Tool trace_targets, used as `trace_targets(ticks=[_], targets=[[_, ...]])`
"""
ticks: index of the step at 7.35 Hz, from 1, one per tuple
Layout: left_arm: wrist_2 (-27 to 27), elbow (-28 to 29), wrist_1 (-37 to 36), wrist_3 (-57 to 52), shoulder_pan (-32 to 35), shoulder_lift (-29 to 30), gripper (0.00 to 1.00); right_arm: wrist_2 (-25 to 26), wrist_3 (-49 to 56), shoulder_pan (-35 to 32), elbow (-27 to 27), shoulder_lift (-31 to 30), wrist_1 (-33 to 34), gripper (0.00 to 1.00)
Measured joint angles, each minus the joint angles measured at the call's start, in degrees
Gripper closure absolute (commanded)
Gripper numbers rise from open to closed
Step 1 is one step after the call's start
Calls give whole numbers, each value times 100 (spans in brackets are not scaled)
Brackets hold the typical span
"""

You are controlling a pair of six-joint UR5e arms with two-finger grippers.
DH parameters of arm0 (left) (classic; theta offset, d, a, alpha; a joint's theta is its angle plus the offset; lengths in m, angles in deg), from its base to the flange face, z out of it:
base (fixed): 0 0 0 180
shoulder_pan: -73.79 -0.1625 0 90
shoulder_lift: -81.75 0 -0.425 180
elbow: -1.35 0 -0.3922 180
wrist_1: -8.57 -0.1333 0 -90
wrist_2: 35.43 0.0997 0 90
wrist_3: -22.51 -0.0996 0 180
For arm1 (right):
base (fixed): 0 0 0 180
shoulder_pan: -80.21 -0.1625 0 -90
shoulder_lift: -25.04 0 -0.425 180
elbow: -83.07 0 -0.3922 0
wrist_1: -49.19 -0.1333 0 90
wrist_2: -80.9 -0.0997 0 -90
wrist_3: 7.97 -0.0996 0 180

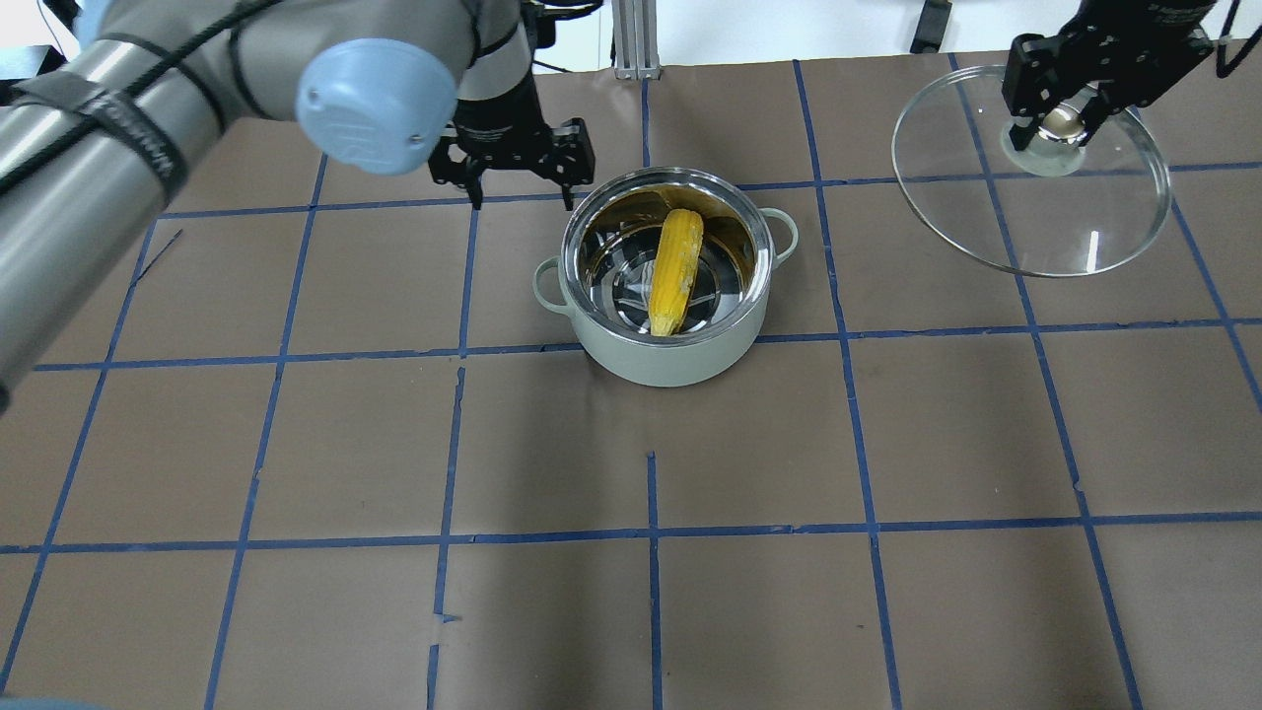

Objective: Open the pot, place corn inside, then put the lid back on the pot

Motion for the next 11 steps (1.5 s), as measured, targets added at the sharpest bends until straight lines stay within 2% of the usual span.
trace_targets(ticks=[2, 4, 5, 7, 11], targets=[[15, -695, 409, -688, -802, -903, 0, -5, -1142, -1004, 28, 220, 410, 64], [58, -988, 643, -999, -1167, -1218, 0, 54, -2048, -1981, 307, 851, 880, 64], [60, -1033, 738, -1033, -1205, -1259, 0, 58, -2302, -2245, 522, 1175, 946, 64], [58, -1054, 929, -1042, -1222, -1324, 0, 64, -2418, -2471, 766, 1557, 963, 64], [61, -1060, 915, -1021, -1232, -1314, 0, -25, -2430, -2550, 775, 1850, 1157, 64]])
